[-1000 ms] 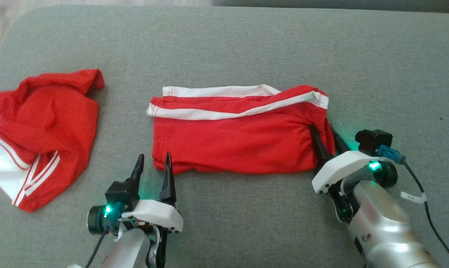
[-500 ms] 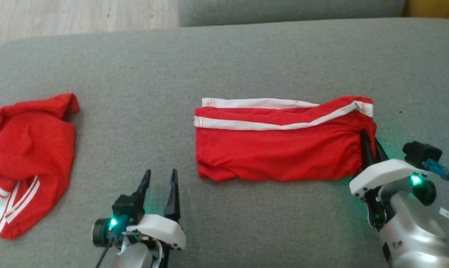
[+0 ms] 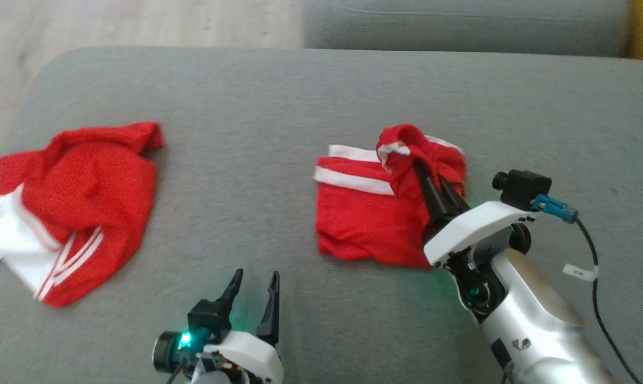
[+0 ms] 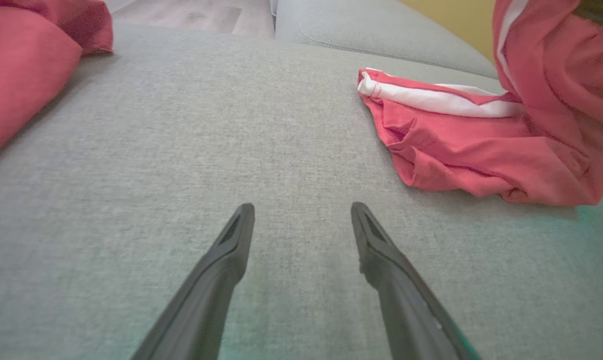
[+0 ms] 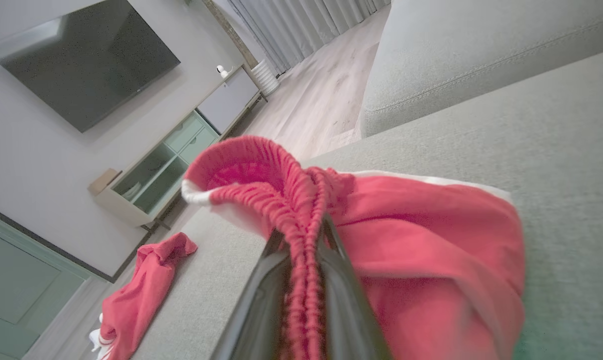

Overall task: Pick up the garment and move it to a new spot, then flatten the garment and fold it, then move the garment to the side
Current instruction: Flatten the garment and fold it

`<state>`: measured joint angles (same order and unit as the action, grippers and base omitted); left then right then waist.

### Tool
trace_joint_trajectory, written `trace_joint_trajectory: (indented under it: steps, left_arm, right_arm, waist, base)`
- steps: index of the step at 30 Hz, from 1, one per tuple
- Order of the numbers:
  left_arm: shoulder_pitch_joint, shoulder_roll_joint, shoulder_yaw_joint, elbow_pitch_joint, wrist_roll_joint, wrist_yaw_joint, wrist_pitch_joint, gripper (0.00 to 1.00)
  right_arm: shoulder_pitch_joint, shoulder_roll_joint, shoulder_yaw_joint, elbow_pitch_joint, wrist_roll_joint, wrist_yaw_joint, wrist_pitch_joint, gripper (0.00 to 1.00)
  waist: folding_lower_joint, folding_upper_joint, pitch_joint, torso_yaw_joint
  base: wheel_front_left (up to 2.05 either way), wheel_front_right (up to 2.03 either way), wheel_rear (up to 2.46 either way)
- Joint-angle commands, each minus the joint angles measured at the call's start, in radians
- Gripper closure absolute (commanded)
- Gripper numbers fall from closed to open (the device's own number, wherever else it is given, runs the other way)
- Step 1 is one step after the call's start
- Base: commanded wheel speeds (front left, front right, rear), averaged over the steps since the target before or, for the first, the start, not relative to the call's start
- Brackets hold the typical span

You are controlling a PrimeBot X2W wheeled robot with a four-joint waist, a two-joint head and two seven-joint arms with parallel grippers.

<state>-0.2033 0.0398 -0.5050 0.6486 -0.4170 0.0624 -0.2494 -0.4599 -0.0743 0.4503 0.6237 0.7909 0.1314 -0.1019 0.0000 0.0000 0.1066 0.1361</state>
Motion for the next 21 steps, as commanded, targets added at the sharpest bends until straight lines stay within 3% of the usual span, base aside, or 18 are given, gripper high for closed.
trace_joint_trajectory:
  steps: [1, 3, 4, 5, 10, 15, 21]
  left_arm:
    - [-0.02, 0.01, 0.015, -0.019, -0.009, 0.006, -0.012, 0.0]
    - [-0.019, 0.01, 0.001, -0.017, -0.012, 0.007, -0.012, 0.0]
    - [-0.019, 0.01, -0.003, -0.015, -0.013, 0.008, -0.012, 0.0]
    - [-0.019, 0.01, -0.005, -0.015, -0.013, 0.01, -0.012, 0.0]
    - [-0.019, 0.01, 0.006, -0.011, -0.01, 0.014, -0.012, 0.0]
    - [-0.024, 0.01, 0.046, -0.028, 0.002, 0.023, -0.012, 0.0]
    - [-0.04, 0.01, 0.097, -0.079, 0.04, 0.029, -0.012, 0.0]
  right_arm:
    - [-0.038, 0.018, 0.021, -0.016, -0.006, -0.001, -0.001, 1.0]
    - [-0.051, 0.02, 0.022, 0.021, -0.024, -0.001, -0.014, 1.0]
    - [-0.057, 0.021, 0.022, 0.044, -0.035, -0.001, -0.022, 0.82]
    - [-0.064, 0.022, 0.027, 0.063, -0.044, -0.001, -0.029, 0.0]
    - [-0.075, 0.024, 0.078, 0.073, -0.004, -0.001, -0.069, 0.0]
    - [-0.085, 0.024, 0.127, 0.072, 0.017, -0.001, -0.128, 0.0]
    - [-0.08, -0.004, -0.01, 0.125, -0.108, -0.001, -0.159, 0.0]
  waist:
    - [0.0, 0.0, 0.007, 0.075]
    - [0.0, 0.0, 0.013, 0.118]
    - [0.0, 0.0, 0.017, 0.134]
    - [0.0, 0.0, 0.02, 0.147]
    - [0.0, 0.0, 0.029, 0.166]
    - [0.0, 0.0, 0.026, 0.11]
    - [0.0, 0.0, 0.013, 0.003]
  base:
    - [0.0, 0.0, 0.0]
    - [0.0, 0.0, 0.0]
    - [0.0, 0.0, 0.0]
    - [0.0, 0.0, 0.0]
    - [0.0, 0.0, 0.0]
    - [0.0, 0.0, 0.0]
    - [0.0, 0.0, 0.0]
